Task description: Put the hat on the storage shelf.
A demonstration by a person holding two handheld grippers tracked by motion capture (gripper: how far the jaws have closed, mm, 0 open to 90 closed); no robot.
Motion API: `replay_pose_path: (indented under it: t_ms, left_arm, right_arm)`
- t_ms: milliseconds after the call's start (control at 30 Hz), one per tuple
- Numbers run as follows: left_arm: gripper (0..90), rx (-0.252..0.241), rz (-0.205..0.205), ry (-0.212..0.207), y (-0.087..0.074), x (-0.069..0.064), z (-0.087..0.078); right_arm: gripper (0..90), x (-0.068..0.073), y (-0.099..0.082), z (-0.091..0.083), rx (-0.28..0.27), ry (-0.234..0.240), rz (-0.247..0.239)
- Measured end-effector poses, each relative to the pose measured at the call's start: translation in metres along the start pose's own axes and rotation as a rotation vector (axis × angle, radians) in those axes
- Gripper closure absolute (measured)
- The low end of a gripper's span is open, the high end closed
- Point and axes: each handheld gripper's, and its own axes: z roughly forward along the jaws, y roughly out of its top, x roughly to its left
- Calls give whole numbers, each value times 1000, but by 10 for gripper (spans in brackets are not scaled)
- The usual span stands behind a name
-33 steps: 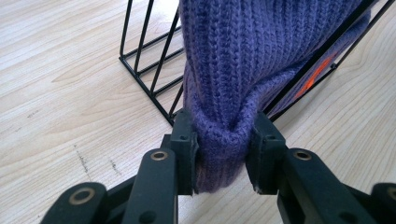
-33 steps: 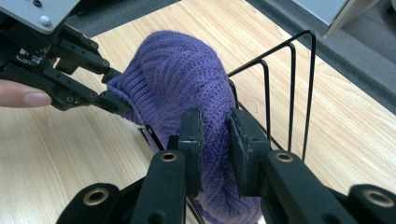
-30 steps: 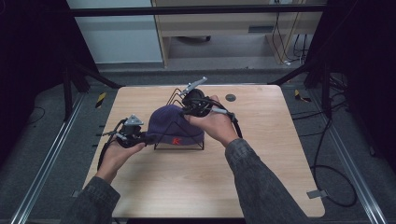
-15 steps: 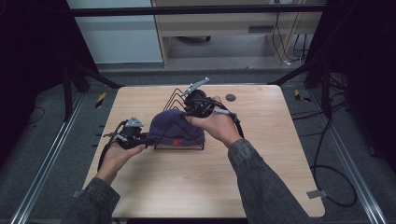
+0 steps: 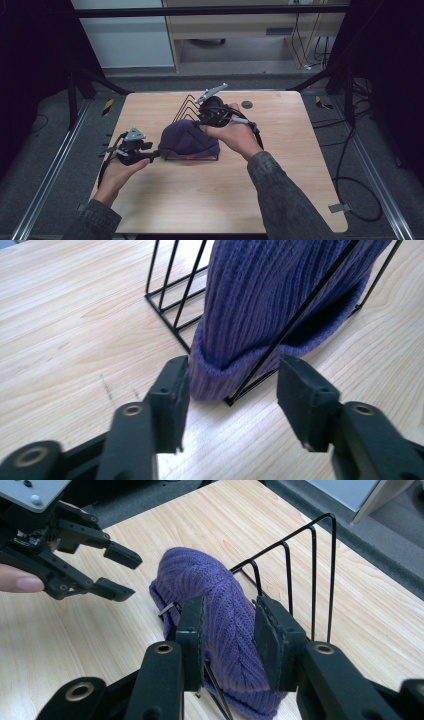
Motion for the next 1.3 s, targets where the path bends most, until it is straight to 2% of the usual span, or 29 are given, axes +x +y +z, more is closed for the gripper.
replay_pose_path:
  t_ms: [200,233,433,533,600,667,700,733,800,833,1000,1167,1233,1300]
  left_arm:
    - [337,-28,-39,56,-11,-1,-8]
    - [321,-23,-51,77,-14,-1,-8]
    - [186,0,-84,128,-32,5,-8]
    - [142,22,-105,128,-44,10,-3]
    - [136,8,-118,143,-54,14,1]
    - [97,36,-116,150,-61,19,6]
    - [81,35,-127,144,-64,21,6]
    - [77,23,-158,138,-66,23,4]
    - [68,32,-182,144,-68,24,4]
    - [67,32,-182,144,-68,24,4]
    - [47,110,-114,155,-68,18,14]
    - [33,145,-128,159,-71,20,22]
    - [35,169,-114,154,-72,19,25]
    - [35,166,-109,153,-72,18,25]
  right_arm:
    - [637,1,-1,-8,-20,-6,-1]
    - [630,1,-1,-9,-18,-9,0]
    - [575,0,-5,-18,-25,-22,12]
    - [555,-1,-7,-23,-39,-28,22]
    - [531,-1,-8,-27,-48,-28,28]
    - [500,-2,-9,-30,-53,-36,35]
    - [480,-3,-9,-31,-59,-39,37]
    - [460,-3,-10,-34,-61,-44,42]
    - [424,-5,-12,-40,-79,-55,52]
    - [405,-7,-14,-43,-86,-61,57]
    - [316,-12,-23,-55,-117,-88,84]
    - [266,-18,-33,-66,-141,-110,98]
    - [230,-23,-41,-73,-143,-124,114]
    - [205,-28,-48,-78,-145,-138,126]
